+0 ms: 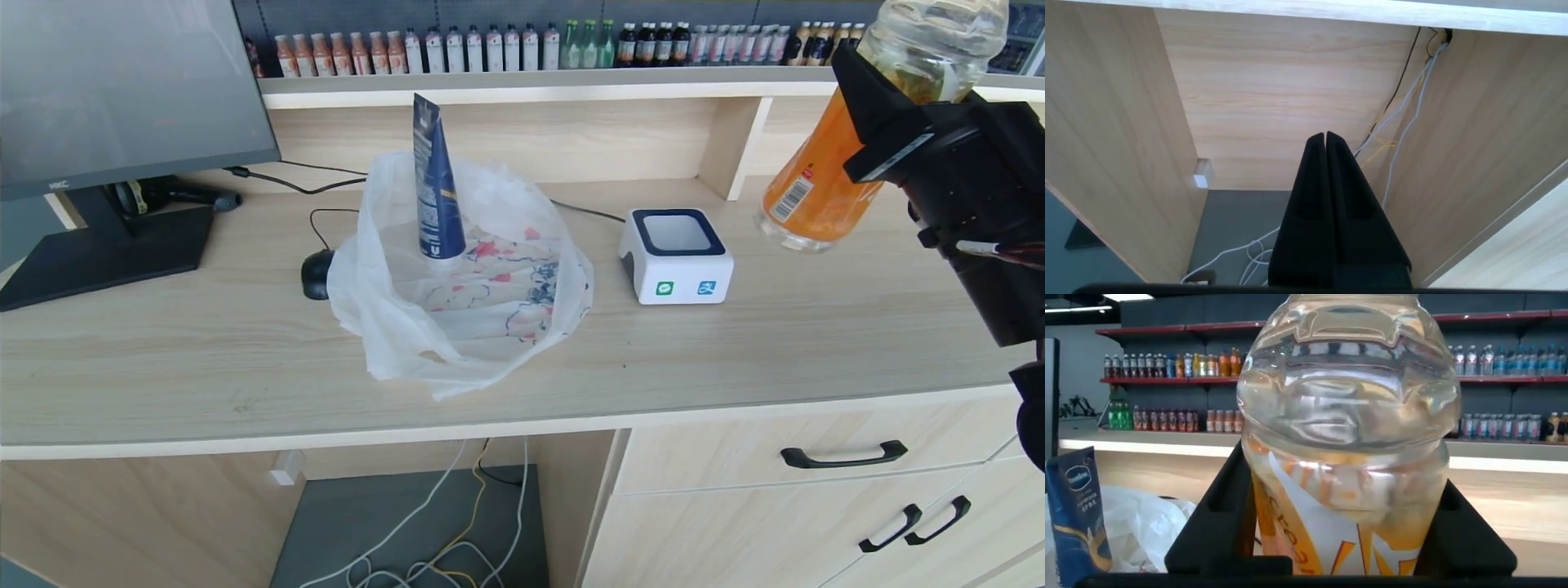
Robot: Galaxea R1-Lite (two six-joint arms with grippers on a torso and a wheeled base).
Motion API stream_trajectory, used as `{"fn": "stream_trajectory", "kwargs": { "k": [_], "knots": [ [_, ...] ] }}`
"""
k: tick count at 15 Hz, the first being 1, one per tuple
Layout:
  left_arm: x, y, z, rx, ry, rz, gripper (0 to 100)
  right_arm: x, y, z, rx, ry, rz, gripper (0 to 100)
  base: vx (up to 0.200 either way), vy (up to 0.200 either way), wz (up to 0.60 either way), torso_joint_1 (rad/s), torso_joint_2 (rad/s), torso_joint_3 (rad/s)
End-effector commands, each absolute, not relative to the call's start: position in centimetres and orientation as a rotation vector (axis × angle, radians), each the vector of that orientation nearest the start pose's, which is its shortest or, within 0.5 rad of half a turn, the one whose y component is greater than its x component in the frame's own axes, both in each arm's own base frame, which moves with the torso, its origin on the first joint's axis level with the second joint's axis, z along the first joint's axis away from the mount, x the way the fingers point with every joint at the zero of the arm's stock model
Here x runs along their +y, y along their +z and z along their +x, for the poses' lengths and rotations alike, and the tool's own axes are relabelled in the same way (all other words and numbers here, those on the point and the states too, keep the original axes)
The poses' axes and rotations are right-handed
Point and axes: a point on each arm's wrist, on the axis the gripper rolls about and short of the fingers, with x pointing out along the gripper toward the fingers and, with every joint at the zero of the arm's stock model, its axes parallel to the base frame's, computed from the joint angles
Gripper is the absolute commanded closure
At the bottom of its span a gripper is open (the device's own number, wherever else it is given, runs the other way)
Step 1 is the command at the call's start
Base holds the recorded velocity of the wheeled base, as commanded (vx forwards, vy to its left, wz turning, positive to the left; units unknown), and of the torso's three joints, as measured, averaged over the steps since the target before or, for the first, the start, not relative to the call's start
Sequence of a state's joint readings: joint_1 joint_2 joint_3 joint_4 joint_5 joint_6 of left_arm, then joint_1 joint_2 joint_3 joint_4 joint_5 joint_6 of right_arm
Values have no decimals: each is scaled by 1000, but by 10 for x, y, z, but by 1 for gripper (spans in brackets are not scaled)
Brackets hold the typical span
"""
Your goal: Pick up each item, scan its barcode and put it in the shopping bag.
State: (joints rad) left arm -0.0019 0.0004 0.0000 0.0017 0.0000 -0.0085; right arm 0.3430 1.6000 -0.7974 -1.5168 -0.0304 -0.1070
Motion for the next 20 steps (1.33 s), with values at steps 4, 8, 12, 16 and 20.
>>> {"fn": "stream_trajectory", "kwargs": {
  "k": [4, 8, 12, 16, 20],
  "knots": [
    [0, 75, -23, 2, -2, -9, 100, 87, 293, 247, -718, 260, 31, 100, 0, 200, 0, 0, 0, 2],
    [0, 75, -23, 2, -2, -9, 100, 87, 291, 247, -712, 260, 28, 100, 0, 200, 0, 2, 2, 1],
    [0, 75, -23, 0, -2, -2, 100, 90, 289, 248, -707, 266, 26, 100, 0, 50, 0, -2, 1, 4],
    [0, 75, -23, 0, -2, -2, 100, 91, 286, 247, -696, 275, 26, 100, 0, 0, 0, 0, 0, 0],
    [0, 75, -23, 0, -2, -2, 100, 106, 273, 242, -651, 332, 21, 100, 0, 0, 0, 0, 0, 0]
  ]
}}
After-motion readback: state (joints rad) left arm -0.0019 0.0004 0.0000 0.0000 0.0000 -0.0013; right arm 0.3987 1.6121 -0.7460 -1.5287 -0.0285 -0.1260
